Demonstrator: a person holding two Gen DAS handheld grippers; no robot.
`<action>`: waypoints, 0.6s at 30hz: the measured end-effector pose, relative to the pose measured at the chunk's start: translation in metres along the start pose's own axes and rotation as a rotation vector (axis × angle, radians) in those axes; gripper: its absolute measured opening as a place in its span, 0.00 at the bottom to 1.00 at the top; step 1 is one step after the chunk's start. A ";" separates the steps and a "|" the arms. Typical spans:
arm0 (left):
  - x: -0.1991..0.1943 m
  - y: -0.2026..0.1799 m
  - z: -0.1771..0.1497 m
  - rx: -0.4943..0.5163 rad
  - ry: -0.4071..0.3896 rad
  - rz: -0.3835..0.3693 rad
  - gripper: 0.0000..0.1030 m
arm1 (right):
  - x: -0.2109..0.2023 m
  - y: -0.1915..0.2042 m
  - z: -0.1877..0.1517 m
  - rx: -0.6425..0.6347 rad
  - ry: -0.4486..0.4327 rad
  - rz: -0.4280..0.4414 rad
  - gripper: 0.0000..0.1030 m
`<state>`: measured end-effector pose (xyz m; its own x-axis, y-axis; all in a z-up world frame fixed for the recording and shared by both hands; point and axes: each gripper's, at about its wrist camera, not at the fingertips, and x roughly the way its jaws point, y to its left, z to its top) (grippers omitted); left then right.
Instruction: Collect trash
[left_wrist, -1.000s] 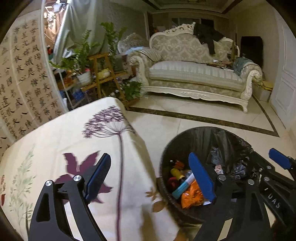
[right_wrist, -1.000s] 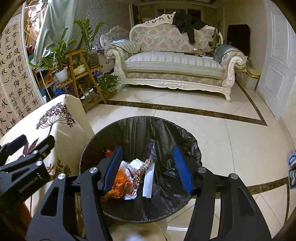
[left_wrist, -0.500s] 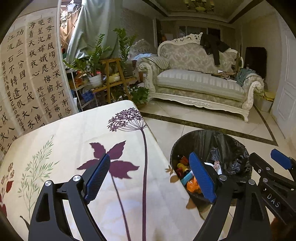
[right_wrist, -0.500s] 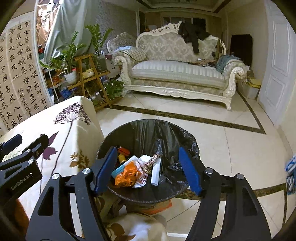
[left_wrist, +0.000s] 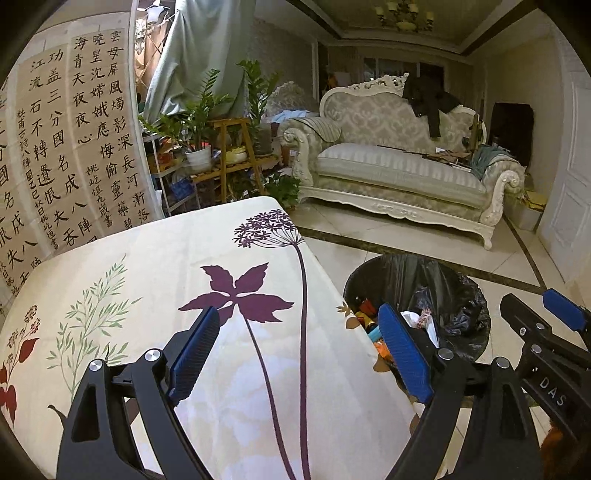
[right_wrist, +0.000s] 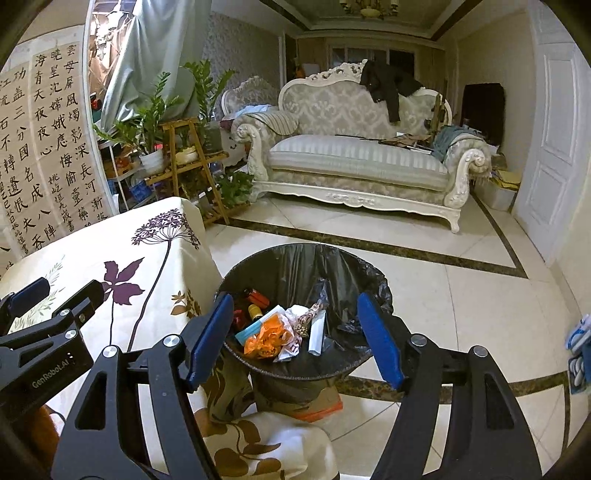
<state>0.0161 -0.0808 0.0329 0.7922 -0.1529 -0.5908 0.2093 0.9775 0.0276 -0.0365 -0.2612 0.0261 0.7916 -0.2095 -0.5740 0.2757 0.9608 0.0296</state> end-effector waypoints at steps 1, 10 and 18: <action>-0.001 0.001 0.000 0.000 -0.002 0.000 0.82 | -0.001 0.000 0.000 0.000 -0.001 0.000 0.66; -0.003 0.004 -0.001 -0.007 -0.006 -0.002 0.82 | -0.001 0.000 -0.001 -0.001 -0.002 0.000 0.66; -0.004 0.004 -0.001 -0.010 -0.004 -0.001 0.82 | -0.002 0.001 -0.002 -0.001 -0.002 -0.001 0.66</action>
<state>0.0131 -0.0761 0.0341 0.7944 -0.1543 -0.5874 0.2041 0.9788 0.0189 -0.0386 -0.2596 0.0257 0.7926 -0.2107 -0.5723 0.2760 0.9607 0.0286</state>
